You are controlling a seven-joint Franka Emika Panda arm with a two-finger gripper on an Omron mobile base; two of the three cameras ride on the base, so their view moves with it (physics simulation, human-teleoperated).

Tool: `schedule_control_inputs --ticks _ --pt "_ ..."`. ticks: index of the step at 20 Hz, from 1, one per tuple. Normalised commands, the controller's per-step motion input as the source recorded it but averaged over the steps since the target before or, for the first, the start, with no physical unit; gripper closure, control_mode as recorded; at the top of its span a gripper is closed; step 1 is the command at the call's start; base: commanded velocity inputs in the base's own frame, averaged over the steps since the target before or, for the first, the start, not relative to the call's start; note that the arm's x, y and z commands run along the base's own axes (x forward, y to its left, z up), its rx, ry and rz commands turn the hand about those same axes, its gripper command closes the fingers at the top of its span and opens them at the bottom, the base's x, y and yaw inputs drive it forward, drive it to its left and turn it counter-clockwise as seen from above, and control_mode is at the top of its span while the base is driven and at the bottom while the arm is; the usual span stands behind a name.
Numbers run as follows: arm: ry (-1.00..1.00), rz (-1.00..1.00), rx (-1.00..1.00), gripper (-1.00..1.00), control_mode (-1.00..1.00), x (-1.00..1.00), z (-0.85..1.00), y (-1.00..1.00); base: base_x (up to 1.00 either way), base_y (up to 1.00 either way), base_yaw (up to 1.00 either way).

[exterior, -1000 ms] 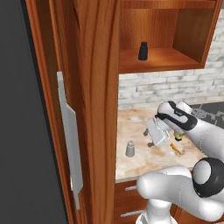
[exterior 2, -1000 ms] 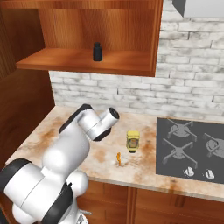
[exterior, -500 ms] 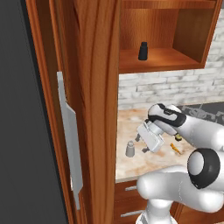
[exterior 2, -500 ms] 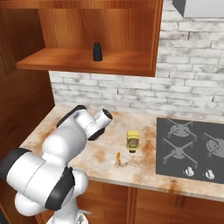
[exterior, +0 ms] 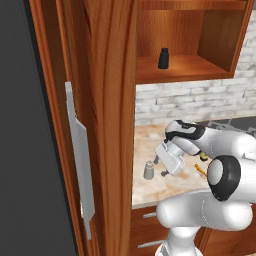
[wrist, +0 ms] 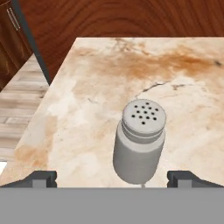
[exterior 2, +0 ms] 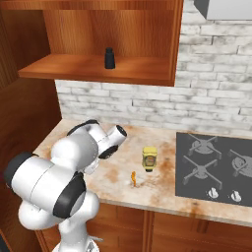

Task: There are various items on the counter. Only move the condiments/shakers into the cabinet.

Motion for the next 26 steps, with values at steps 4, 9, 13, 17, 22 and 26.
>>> schedule_control_inputs --ticks 4,9,13,17,22,26 --pt "0.01 0.00 0.00 -1.00 -1.00 0.17 -0.14 0.03 0.00 0.00 0.00" --pt "0.00 0.00 0.00 -1.00 -1.00 0.12 -0.02 0.12 0.00 0.00 0.00" --pt "0.04 0.00 0.00 -1.00 -1.00 0.10 -0.01 0.23 0.00 0.00 0.00" --pt "0.05 0.00 0.00 -1.00 -1.00 0.01 -0.04 0.26 0.00 0.00 0.00" --pt "0.08 0.00 0.00 1.00 -1.00 0.01 -0.12 0.19 0.00 0.00 0.00" --pt "-0.01 0.00 0.00 1.00 -1.00 -0.03 0.04 0.00 0.00 0.00 0.00"
